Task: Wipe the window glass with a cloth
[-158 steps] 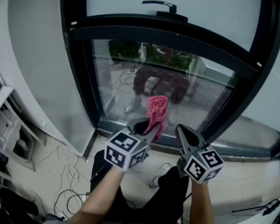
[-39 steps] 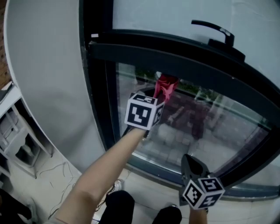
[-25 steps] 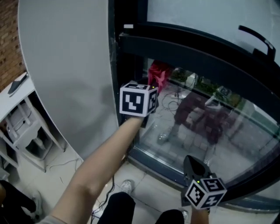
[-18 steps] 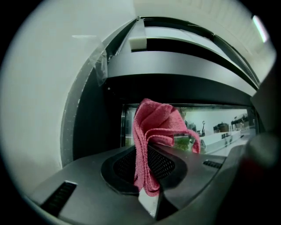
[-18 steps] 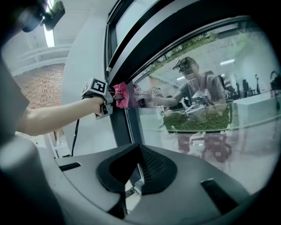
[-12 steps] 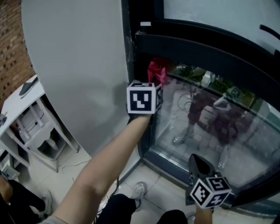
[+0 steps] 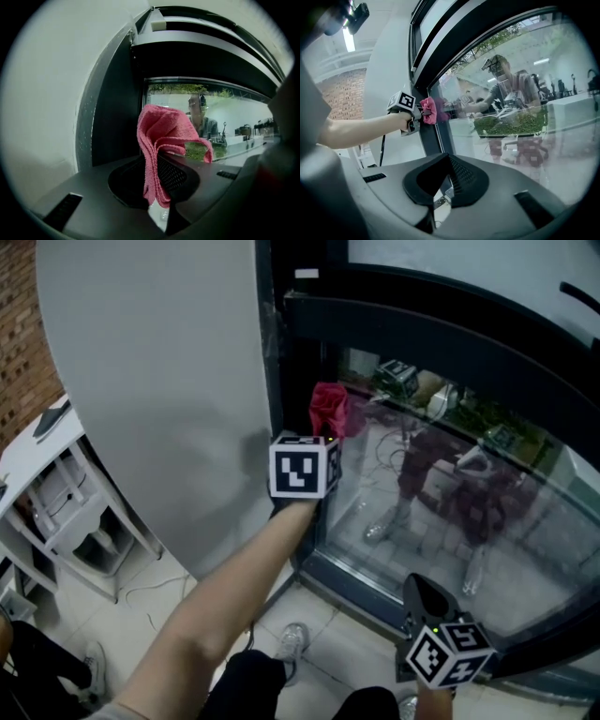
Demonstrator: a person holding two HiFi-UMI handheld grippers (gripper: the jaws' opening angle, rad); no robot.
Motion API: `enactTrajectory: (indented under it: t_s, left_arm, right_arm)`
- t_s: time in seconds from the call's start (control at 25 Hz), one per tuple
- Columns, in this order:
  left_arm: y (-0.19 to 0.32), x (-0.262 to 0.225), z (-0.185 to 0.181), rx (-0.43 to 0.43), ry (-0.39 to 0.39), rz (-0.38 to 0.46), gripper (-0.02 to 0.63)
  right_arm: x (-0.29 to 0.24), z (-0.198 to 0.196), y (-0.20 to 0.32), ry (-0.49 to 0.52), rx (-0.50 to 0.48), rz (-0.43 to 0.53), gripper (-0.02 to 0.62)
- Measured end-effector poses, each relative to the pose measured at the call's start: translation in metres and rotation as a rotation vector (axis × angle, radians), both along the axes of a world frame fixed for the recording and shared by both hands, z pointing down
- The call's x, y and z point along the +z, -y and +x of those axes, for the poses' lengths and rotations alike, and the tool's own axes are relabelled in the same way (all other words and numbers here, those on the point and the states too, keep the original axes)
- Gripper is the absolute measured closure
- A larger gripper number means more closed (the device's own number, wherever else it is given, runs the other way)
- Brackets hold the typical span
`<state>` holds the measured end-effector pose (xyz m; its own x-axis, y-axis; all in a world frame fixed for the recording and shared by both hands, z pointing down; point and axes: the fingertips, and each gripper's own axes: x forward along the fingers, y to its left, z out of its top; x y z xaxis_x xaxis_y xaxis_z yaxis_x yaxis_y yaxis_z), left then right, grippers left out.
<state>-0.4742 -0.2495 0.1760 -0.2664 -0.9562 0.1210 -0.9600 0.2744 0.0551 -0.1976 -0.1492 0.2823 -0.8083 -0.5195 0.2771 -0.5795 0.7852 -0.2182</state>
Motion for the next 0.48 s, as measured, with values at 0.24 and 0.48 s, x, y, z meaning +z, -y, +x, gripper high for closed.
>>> enactTrajectory:
  t_s: [0.24,0.48]
  left_arm:
    - [0.005,-0.003,0.015,0.019,0.057,0.017,0.552]
    - [0.014,-0.005,0.059,0.089,0.088,0.019,0.552]
  right_arm:
    - [0.000,0.011,0.002,-0.009,0.011,0.002,0.603]
    - [-0.009,0.039,0.001,-0.029,0.043,0.017,0.603]
